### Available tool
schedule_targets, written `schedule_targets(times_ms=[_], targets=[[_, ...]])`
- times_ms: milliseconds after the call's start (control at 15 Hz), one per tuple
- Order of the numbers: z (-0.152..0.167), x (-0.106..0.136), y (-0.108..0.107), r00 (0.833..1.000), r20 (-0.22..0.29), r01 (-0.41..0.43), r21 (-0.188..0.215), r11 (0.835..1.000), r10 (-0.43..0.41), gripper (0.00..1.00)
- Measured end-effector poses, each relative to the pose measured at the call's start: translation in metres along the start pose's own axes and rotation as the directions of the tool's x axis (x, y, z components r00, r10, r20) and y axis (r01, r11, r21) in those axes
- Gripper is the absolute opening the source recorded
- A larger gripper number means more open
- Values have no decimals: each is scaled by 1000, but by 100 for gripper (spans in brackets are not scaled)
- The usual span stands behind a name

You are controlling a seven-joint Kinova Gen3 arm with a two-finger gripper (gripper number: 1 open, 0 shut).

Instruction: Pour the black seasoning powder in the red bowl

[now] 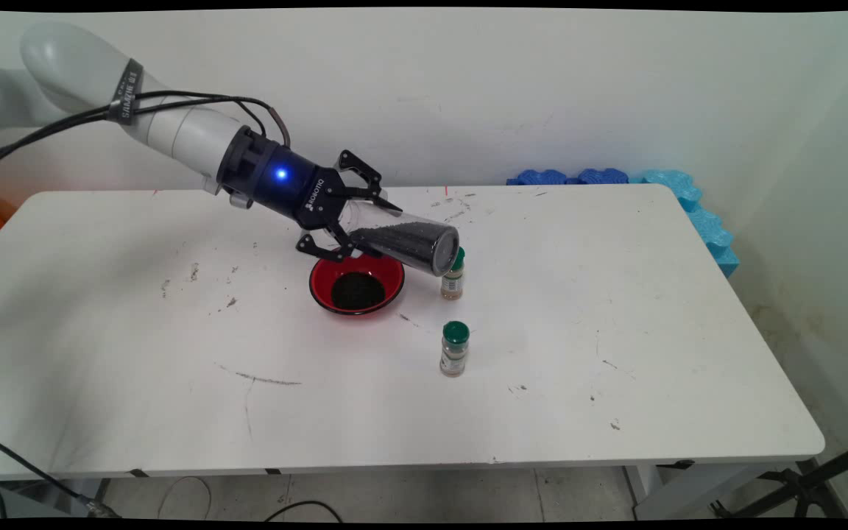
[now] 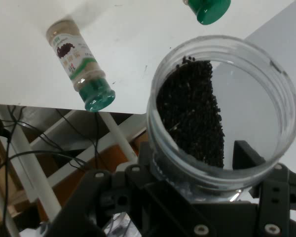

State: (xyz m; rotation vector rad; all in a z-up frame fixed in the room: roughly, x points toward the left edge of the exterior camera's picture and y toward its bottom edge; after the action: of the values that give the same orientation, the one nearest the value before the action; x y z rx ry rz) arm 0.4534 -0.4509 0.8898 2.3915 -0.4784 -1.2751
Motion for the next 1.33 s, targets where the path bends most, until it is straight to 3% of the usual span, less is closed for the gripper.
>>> schedule_targets(times_ms=[600, 1333], targets=[[0, -2, -4, 992, 8, 127, -59, 990, -127, 0], [-4, -2, -6, 965, 44, 260, -110, 959, -257, 0]])
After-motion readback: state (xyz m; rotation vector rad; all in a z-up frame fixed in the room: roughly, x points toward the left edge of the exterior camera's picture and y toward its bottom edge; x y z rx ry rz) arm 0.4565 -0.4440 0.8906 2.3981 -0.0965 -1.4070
